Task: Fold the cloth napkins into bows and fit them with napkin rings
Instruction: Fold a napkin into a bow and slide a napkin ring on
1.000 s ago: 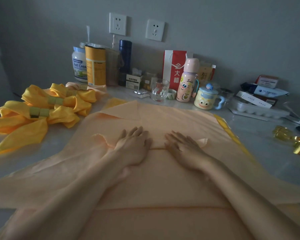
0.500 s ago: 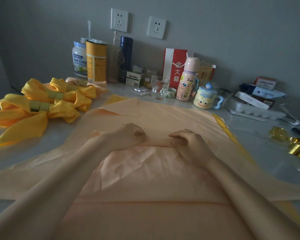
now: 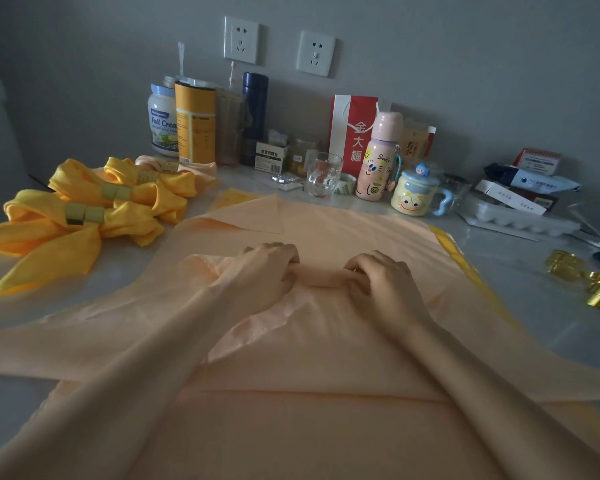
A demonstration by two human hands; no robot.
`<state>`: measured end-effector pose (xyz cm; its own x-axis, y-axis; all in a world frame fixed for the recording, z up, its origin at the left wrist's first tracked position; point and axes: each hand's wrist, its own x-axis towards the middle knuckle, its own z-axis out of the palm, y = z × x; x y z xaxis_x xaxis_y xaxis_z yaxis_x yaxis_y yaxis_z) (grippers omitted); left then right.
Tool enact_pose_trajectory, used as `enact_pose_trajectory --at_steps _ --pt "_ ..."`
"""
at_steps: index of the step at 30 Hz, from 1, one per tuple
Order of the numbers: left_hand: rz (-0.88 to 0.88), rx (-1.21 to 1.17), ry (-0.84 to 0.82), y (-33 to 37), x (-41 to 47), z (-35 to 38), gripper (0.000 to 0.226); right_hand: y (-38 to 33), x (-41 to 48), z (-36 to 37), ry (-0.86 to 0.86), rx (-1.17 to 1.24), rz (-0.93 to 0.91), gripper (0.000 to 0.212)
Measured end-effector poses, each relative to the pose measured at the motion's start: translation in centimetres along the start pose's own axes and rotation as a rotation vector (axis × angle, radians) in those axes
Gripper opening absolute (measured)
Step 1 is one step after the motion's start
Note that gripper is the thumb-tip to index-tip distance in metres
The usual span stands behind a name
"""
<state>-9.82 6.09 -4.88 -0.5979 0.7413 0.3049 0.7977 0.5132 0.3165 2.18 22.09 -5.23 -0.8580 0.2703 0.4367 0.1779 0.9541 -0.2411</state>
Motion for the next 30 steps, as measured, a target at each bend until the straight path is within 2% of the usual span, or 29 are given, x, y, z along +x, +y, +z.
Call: enact_pose_trajectory --at_steps 4,6,9,11,13,17,20,26,30 --pt "-0.010 -0.089 -0.014 0.9 0.0 -0.7 0.024 -0.1 -0.1 -0.2 0.000 -0.039 -0.026 0.008" --pt "-0.029 -0.116 -0.005 1.5 0.0 -0.8 0.030 -0.1 -0.1 -0.2 -0.028 -0.060 -0.029 0.011" --pt "-0.043 -0.058 -0.004 2.0 -0.1 -0.5 0.024 -0.4 -0.2 -0.6 -0.075 -0.045 -0.058 0.015" --pt "-0.066 -0.045 -0.032 2.3 -0.3 -0.3 0.018 -0.6 -0.3 -0.9 -0.167 -0.051 -0.058 0.017" --pt "-0.077 -0.018 -0.094 2.4 -0.4 -0.1 0.020 -0.8 -0.3 -0.9 -0.214 -0.010 -0.034 0.010" --pt "-0.068 0.185 -0.273 2.7 -0.6 0.5 0.044 -1.0 -0.2 -0.4 -0.134 0.086 0.050 0.017" --pt "-0.078 0.270 -0.347 3.1 -1.1 1.0 0.051 -1.5 -0.3 0.1 -0.110 0.053 0.013 0.015" --pt "-0.138 0.207 -0.405 3.0 -1.2 1.2 0.055 -2.5 -0.3 1.5 -0.313 0.051 -0.130 0.052" --pt "-0.154 0.179 -0.400 2.9 -1.0 1.2 0.056 -2.0 0.1 1.7 -0.448 -0.050 -0.044 0.048"
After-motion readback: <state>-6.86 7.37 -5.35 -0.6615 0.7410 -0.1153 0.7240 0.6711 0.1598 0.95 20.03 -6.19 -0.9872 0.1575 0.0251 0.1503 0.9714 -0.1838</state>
